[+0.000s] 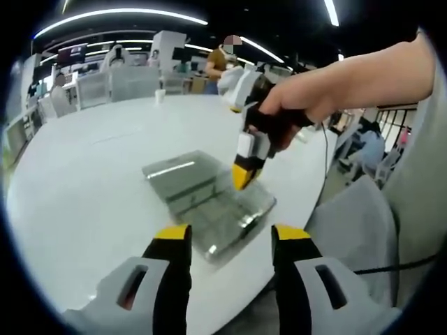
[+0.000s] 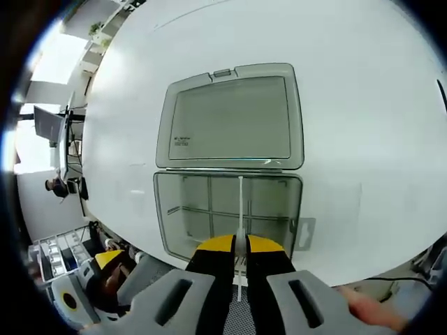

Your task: Insert the divider into the dual guide fixture by aligning both edges with the guide slots and pushing it downward to the bottom, including one-sided entry, uneven engagement, binding, and posture correction.

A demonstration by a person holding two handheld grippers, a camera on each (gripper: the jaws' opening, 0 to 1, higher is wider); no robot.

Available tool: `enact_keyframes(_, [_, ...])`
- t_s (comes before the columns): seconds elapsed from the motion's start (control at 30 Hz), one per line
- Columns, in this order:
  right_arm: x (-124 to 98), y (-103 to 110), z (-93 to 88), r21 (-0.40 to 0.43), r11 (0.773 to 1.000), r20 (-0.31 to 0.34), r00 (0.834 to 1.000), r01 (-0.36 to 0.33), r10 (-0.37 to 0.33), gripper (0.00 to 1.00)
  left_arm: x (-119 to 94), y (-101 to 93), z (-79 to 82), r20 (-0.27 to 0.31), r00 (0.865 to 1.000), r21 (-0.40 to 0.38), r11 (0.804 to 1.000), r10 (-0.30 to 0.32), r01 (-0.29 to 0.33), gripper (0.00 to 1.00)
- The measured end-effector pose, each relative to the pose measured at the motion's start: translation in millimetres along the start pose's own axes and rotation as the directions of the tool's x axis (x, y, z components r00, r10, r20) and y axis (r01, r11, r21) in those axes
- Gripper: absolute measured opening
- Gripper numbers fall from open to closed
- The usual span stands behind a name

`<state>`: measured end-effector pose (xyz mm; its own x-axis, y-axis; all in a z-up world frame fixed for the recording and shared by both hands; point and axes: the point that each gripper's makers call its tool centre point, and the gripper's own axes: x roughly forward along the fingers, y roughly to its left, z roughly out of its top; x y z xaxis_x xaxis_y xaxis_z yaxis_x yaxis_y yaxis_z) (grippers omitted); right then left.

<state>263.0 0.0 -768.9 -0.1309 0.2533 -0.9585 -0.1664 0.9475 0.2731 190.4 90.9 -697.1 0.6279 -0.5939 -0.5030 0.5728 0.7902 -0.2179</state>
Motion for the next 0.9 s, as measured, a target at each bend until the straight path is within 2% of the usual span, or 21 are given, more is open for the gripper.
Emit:
enact_keyframes(0.53, [-1.7, 3.3, -7.3, -0.009, 1.000, -0.001, 1.000, 0.009, -0.009, 0.00, -0.8, 0.3, -0.5, 0.001, 1.000, -0.003, 1.000, 0.004, -0.004, 0.43])
enact_keyframes(0.9, [6.8, -0.2, 0.3, -0.005, 1.000, -0.003, 1.000, 0.009, -0.009, 0.00, -1.1, 2.5, -2.4, 0.001, 1.000, -0.007, 1.000, 0.006, -0.006, 0.43])
